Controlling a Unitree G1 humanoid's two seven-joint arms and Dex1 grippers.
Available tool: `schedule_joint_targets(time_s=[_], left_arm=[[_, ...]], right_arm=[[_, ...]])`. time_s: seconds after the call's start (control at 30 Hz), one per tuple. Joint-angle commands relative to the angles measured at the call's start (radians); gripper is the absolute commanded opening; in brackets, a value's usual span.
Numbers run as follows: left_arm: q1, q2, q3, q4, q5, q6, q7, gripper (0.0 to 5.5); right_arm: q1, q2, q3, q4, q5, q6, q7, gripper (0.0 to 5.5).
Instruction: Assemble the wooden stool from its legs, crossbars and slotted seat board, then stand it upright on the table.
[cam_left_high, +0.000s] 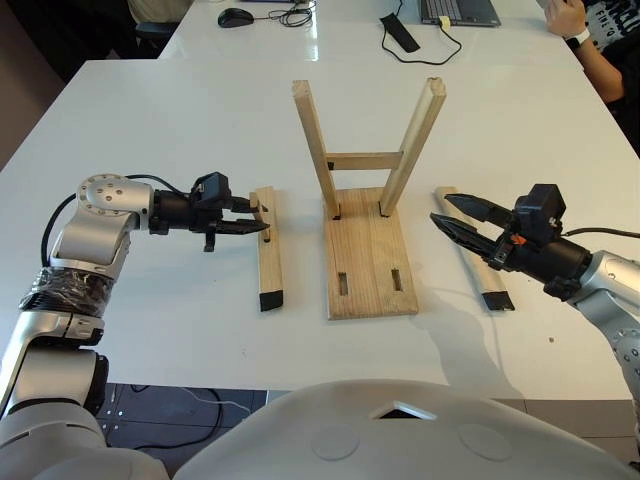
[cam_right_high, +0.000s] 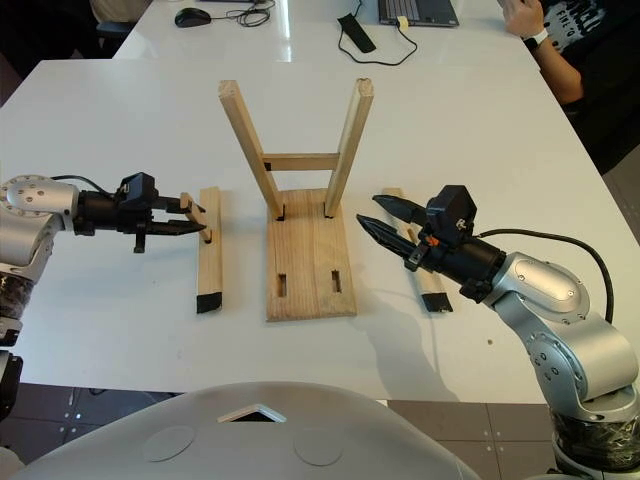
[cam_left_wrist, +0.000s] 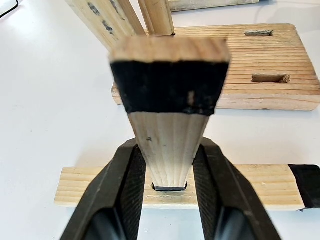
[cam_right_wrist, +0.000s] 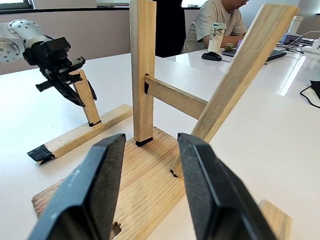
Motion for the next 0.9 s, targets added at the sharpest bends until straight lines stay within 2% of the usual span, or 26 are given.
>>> schedule_joint_targets(time_s=[0.03, 0.1, 0.27, 0.4, 0.67, 0.77, 0.9], left_arm=[[0.053, -0.005, -0.058, 0.045, 0.121, 0.055, 0.037, 1.29], [0.053, -0.008, -0.064, 0.059, 0.146, 0.035, 0.053, 1.29], [0.038, -0.047, -0.034, 0.087, 0.146, 0.042, 0.088, 2.31], [0.001, -0.096, 0.026, 0.116, 0.128, 0.080, 0.168, 2.80], [0.060, -0.030, 0.225, -0.172, -0.078, 0.240, 0.095, 2.80], [0.039, -0.026, 0.300, -0.244, -0.150, 0.307, 0.117, 2.80], [-0.035, -0.077, 0.390, -0.318, -0.321, 0.485, 0.203, 2.80]], right_arm=[[-0.005, -0.002, 0.011, 0.000, -0.020, 0.004, 0.000, 1.91], [-0.003, 0.000, 0.013, 0.000, -0.024, 0.003, 0.001, 1.91], [0.008, 0.002, 0.012, -0.008, -0.025, 0.002, -0.001, 1.91], [0.014, 0.000, 0.015, -0.010, -0.030, 0.001, 0.005, 1.91], [0.015, -0.001, 0.010, -0.007, -0.036, -0.001, 0.013, 1.91], [0.021, 0.005, 0.009, -0.010, -0.038, -0.005, 0.009, 1.91], [0.020, 0.010, 0.015, -0.011, -0.041, -0.007, 0.005, 1.91]])
